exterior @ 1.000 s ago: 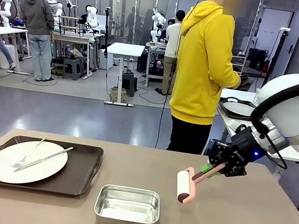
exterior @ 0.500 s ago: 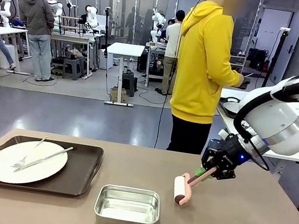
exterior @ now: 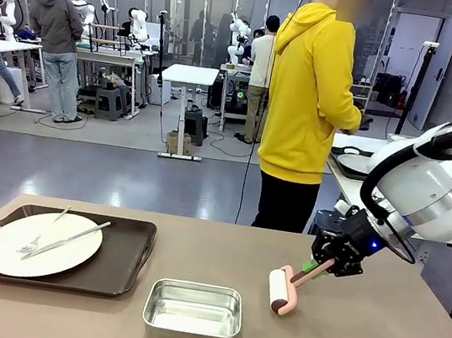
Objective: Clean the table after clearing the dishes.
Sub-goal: When the left (or right) Handle tray is removed, use the left hand (or right hand) to clean the left (or right) side of the table with the Lint Roller.
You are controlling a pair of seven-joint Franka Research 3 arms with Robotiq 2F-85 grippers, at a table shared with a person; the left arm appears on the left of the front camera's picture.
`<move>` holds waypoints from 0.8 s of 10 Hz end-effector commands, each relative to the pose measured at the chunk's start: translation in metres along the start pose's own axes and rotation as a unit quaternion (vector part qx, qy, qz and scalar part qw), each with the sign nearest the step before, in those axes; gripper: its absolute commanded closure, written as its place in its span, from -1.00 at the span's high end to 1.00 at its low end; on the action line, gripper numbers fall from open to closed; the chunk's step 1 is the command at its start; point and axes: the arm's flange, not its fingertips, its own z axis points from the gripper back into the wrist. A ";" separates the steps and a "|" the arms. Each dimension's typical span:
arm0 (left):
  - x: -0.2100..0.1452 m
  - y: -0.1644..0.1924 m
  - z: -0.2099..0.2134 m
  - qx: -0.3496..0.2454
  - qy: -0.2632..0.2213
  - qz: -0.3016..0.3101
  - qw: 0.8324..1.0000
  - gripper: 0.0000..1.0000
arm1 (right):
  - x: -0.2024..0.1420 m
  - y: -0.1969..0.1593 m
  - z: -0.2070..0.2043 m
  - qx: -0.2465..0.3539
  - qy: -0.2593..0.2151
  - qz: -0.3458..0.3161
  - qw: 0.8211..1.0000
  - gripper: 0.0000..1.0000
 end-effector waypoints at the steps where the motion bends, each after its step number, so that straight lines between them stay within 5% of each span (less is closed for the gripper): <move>1: 0.000 0.000 0.002 -0.003 -0.003 -0.004 1.000 1.00 | -0.014 -0.034 0.001 -0.038 -0.021 0.008 0.999 -0.59; 8: 0.000 0.000 0.002 -0.003 -0.003 -0.004 1.000 1.00 | -0.030 -0.079 0.086 -0.168 -0.051 -0.022 0.984 -0.59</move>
